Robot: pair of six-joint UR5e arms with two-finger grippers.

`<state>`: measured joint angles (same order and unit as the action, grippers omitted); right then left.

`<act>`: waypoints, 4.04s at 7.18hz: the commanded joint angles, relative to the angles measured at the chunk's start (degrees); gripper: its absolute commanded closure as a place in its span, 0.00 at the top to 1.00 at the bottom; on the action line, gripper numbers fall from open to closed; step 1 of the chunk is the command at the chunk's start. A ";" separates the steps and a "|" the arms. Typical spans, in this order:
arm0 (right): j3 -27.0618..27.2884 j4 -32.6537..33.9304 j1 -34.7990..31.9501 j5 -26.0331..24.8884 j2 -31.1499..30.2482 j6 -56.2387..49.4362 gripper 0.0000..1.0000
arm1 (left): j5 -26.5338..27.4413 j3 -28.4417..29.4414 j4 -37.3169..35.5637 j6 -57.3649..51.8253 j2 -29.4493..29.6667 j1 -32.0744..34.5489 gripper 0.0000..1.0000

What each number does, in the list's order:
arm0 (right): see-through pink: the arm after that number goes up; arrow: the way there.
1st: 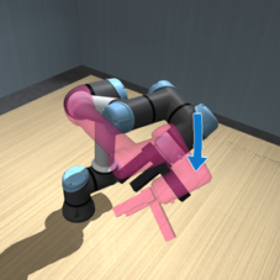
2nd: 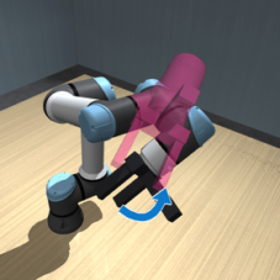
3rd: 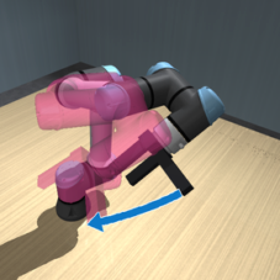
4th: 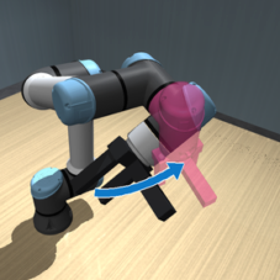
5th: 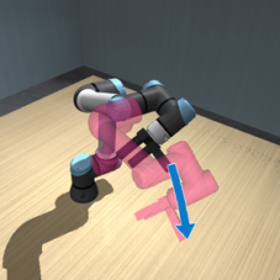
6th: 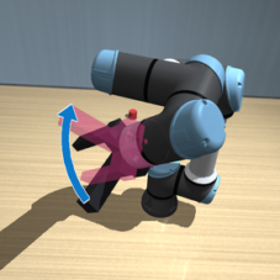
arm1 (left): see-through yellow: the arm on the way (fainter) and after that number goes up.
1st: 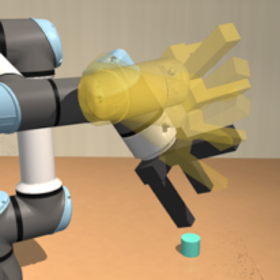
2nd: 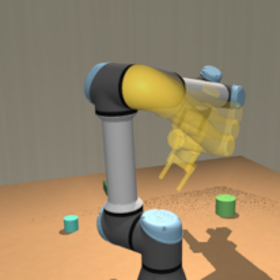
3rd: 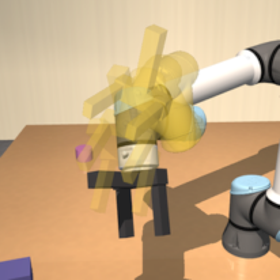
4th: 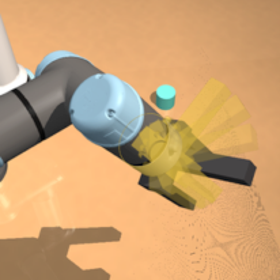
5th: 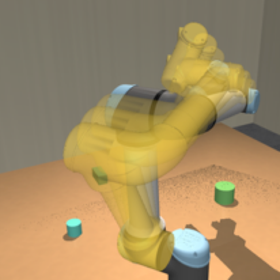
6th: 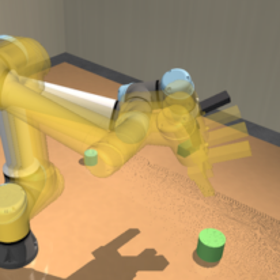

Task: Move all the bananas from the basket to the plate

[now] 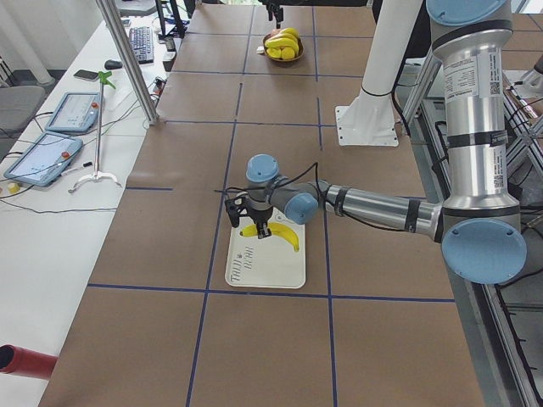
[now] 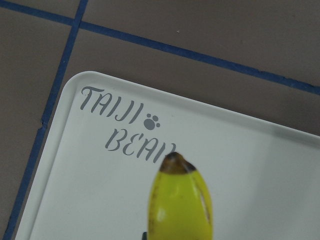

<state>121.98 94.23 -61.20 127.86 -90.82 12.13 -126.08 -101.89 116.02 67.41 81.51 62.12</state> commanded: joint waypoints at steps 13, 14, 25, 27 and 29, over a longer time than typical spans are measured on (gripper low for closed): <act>1.06 -0.01 -1.63 0.19 -2.32 0.09 1.00 | -5.11 13.88 12.39 -3.16 7.18 10.03 1.00; 1.85 -0.01 -2.16 0.28 -4.78 0.00 0.99 | -4.62 8.87 12.47 -3.08 6.91 9.95 1.00; -1.83 -33.41 17.07 -15.79 -19.92 35.07 0.85 | -5.14 3.19 12.83 -2.37 6.21 7.93 1.00; -3.23 -33.50 18.13 -16.68 -20.01 35.07 0.84 | -5.05 3.28 12.83 -2.37 6.29 7.66 1.00; -4.56 -33.50 19.45 -18.35 -19.66 35.07 0.78 | -5.05 3.28 12.83 -2.37 6.21 7.40 1.00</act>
<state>118.10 60.75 -42.39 110.25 -110.70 47.19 -131.14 -98.63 128.85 65.04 87.74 69.62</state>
